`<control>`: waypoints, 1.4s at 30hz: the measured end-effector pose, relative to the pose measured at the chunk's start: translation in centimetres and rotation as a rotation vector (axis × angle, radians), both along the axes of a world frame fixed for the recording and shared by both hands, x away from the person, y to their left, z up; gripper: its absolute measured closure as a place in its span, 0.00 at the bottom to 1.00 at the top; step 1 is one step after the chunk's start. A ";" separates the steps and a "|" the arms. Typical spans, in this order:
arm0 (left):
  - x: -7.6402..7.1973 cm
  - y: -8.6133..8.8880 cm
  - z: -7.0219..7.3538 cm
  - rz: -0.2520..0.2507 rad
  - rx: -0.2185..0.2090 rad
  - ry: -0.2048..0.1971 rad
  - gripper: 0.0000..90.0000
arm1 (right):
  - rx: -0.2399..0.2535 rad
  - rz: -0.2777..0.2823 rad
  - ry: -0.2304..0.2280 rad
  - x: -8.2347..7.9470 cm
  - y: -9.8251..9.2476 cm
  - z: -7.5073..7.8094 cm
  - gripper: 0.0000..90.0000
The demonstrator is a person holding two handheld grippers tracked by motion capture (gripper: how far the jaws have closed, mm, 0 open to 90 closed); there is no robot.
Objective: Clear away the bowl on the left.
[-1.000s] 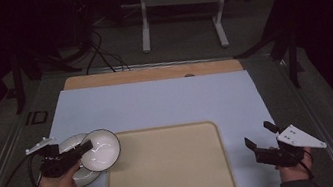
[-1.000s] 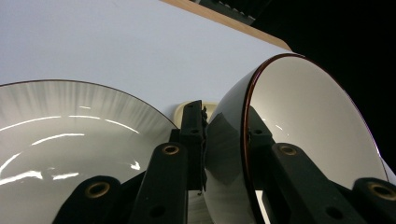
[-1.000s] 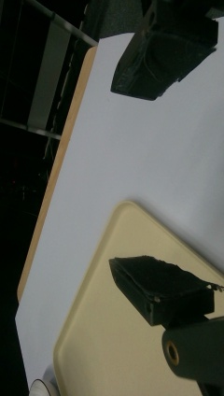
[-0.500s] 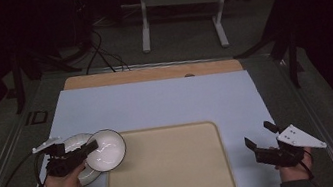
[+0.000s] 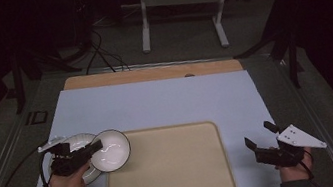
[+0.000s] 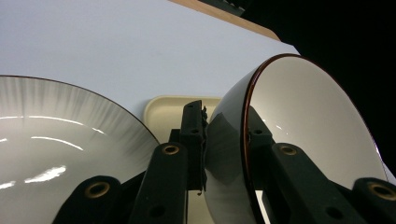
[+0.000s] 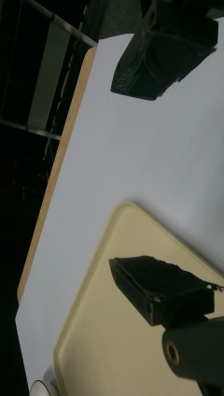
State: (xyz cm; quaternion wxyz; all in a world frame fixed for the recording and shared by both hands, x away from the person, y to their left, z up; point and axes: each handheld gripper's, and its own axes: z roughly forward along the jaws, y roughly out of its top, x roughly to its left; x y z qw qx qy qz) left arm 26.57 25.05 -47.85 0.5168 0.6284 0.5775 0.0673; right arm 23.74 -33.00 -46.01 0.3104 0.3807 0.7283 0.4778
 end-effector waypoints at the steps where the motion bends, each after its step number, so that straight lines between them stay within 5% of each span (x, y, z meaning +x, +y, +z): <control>1: 0.0 -0.1 0.0 -0.001 0.002 -0.001 0.85 | 0.001 0.000 0.001 0.0 0.0 0.0 0.15; 42: 0.6 -3.1 -0.4 -0.069 0.037 0.013 0.85 | -0.003 0.003 0.007 0.0 0.1 0.0 0.15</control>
